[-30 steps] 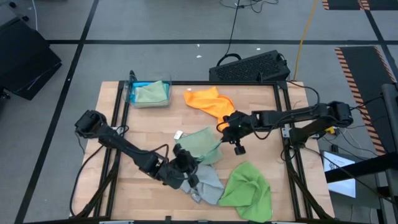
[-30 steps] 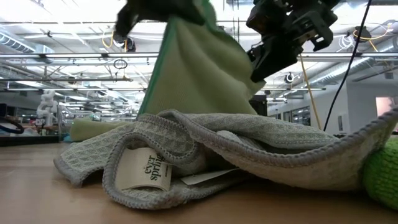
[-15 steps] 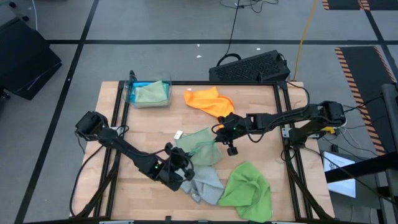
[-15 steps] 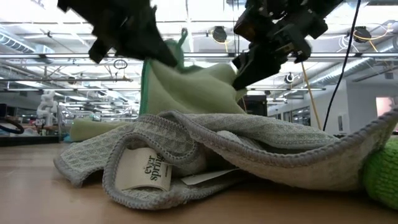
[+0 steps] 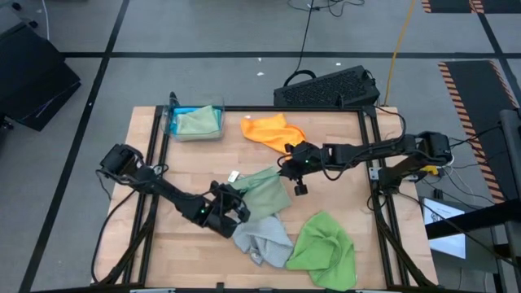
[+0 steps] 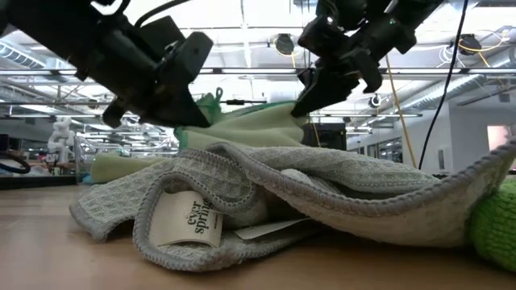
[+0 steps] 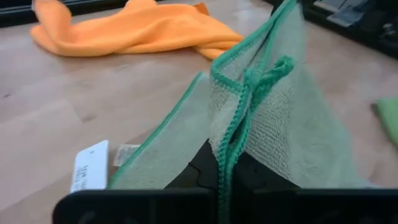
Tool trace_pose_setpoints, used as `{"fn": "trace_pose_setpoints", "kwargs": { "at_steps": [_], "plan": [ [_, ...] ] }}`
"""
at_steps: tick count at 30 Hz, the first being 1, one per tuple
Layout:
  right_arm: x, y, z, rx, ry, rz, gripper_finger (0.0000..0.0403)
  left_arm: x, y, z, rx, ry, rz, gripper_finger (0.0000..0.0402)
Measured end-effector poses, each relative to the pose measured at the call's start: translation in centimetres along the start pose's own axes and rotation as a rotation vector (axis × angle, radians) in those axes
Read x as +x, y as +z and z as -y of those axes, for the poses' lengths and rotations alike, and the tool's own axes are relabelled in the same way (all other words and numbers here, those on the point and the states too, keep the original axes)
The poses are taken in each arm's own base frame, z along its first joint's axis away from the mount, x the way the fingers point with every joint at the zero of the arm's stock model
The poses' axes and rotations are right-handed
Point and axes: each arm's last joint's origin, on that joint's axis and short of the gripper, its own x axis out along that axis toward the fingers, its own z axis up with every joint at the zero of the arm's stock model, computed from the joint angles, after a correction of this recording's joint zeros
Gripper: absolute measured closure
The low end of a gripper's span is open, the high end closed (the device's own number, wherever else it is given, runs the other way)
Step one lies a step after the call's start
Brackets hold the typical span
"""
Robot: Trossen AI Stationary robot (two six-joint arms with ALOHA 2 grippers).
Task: Fold microfiber towels
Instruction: Fold the light green microfiber cloth
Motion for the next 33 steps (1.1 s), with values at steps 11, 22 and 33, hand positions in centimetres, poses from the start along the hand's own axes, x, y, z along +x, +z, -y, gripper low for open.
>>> {"fn": "trace_pose_setpoints", "kwargs": {
  "at_steps": [11, 22, 33],
  "plan": [
    [1.4, -0.7, 0.9, 0.012, -0.039, -0.011, 0.0336, 1.5, 0.2, -1.4, 0.002, 0.059, -0.04, 0.039],
    [1.2, -1.0, 1.4, 0.058, -0.061, -0.03, 0.0234, 2.1, 0.3, -2.3, 0.004, 0.118, -0.082, 0.0265],
    [1.8, -3.4, -5.9, -0.023, 0.248, -0.075, 0.0228, -1.1, 3.6, -1.0, 0.151, -0.074, -0.067, 0.0203]
  ]
}}
